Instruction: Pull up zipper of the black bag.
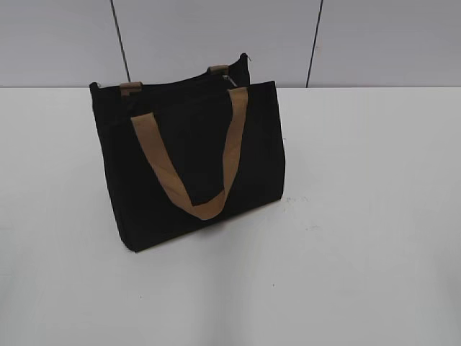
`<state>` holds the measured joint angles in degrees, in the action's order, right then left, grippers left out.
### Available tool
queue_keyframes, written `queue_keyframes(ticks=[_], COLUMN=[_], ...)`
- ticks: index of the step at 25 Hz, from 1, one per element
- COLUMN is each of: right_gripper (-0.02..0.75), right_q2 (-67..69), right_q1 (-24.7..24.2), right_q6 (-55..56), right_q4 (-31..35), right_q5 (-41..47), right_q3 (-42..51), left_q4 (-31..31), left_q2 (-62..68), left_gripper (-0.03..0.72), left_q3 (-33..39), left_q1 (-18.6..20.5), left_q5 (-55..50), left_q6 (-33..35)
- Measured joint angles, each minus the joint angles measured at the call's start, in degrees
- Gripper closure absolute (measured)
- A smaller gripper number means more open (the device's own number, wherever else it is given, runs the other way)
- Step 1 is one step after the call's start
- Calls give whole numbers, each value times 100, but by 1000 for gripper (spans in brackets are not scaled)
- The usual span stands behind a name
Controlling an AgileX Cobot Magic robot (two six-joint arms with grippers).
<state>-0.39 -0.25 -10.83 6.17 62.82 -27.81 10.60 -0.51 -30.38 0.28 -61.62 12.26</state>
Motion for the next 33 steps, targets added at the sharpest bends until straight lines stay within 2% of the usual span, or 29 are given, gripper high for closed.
queue_keyframes(ticks=[33], right_gripper=[365], right_q2=[0], right_q1=[0], right_q6=[220], right_q4=[0], right_q5=[0], right_q3=[0], left_q4=[0], left_q2=[0], left_gripper=[285], left_q3=[0], left_q1=[5], left_q5=[0], left_q6=[-20])
